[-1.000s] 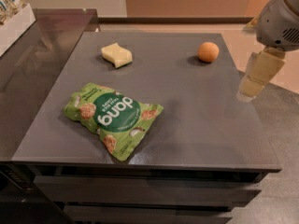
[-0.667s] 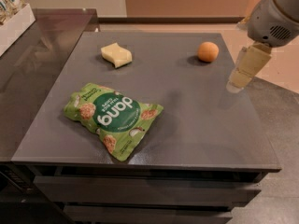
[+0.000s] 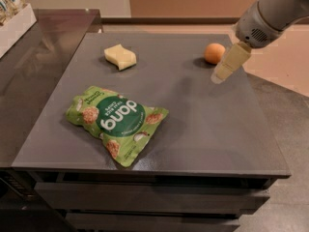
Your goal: Move orange near sponge
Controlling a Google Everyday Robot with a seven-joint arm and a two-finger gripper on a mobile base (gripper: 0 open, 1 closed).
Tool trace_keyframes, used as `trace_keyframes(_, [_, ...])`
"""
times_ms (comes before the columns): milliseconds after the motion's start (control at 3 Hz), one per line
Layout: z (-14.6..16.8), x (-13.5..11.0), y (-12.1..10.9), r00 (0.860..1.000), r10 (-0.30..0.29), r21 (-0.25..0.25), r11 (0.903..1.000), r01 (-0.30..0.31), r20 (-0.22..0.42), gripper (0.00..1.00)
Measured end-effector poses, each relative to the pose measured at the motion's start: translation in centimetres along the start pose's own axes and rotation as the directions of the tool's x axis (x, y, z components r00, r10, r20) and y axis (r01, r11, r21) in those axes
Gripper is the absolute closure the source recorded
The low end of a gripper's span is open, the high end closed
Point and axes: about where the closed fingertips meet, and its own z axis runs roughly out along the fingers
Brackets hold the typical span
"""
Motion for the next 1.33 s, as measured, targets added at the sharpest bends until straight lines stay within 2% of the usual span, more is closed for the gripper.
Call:
trace_keyframes(333, [3.1, -0.2, -2.6, 0.994, 0.102, 0.002, 0.9948, -0.102, 0.050, 0.00])
trace_keyframes(1000, [6.5, 0.5, -6.9, 0.961, 0.254, 0.020, 0.9659, -0.258, 0.110, 0.00])
trace_keyframes(1333, [8.0, 0.8, -8.6, 0.946, 0.301, 0.011, 0.9525, -0.304, 0.125, 0.00])
